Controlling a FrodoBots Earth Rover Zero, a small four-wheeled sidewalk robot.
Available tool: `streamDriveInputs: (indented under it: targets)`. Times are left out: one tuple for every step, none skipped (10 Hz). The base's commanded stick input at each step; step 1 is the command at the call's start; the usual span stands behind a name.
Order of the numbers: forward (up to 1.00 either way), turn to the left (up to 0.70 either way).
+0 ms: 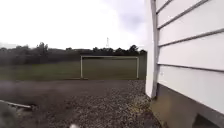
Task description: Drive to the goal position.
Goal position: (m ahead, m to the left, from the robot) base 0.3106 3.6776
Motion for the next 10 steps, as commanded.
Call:
streamDriveInputs:
  targets:
    - [0.04,0.0]
    - [0.04,0.0]
    - [0.04,0.0]
    - [0.04,0.0]
    - [0.0,0.0]
    - [0.0,0.0]
    - [0.0,0.0]
    - [0.02,0.0]
    - [0.04,0.0]
    - [0.04,0.0]
